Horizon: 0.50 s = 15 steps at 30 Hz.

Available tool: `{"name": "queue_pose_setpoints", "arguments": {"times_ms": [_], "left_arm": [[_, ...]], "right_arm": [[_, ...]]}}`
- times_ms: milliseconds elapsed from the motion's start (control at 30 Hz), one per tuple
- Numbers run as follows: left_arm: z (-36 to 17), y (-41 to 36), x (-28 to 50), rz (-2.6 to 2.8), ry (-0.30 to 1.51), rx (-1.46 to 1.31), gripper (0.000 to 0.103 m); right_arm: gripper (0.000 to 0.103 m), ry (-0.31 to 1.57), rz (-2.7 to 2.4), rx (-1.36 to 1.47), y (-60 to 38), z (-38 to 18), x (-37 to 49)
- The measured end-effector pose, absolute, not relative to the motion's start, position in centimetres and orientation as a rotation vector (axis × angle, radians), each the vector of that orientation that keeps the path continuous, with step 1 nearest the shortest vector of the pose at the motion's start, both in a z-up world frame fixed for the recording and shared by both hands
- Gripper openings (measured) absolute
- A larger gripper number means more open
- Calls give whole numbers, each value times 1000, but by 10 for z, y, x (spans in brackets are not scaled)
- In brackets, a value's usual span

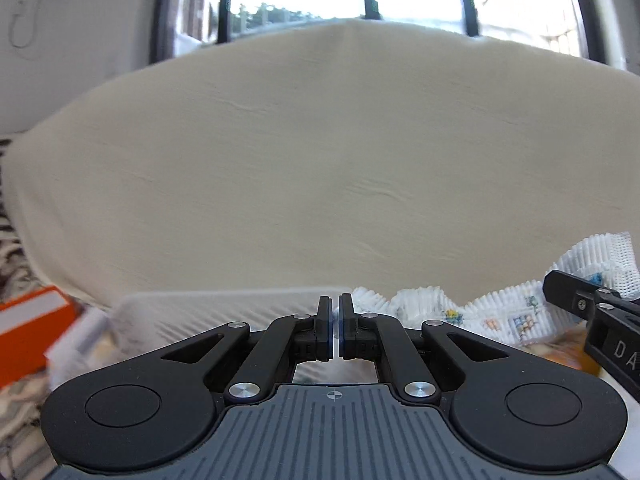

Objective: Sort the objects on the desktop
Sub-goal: 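Carry the white mesh strip over the white basket and open the right gripper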

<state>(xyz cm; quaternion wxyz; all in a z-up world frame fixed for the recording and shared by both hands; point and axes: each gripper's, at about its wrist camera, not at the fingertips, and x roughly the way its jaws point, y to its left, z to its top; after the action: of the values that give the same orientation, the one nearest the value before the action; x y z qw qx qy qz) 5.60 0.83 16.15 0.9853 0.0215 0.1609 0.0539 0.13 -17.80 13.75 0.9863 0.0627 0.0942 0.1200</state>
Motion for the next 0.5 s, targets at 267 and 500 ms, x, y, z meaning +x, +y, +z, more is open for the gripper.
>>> {"name": "queue_pose_setpoints", "arguments": {"times_ms": [267,500], "left_arm": [[161,81,88,247,336,40,0],[134,123,114,305,372,14,0]], "right_arm": [[9,225,378,95,-94,136,44],[9,269,439,61,-51,118,70]]}}
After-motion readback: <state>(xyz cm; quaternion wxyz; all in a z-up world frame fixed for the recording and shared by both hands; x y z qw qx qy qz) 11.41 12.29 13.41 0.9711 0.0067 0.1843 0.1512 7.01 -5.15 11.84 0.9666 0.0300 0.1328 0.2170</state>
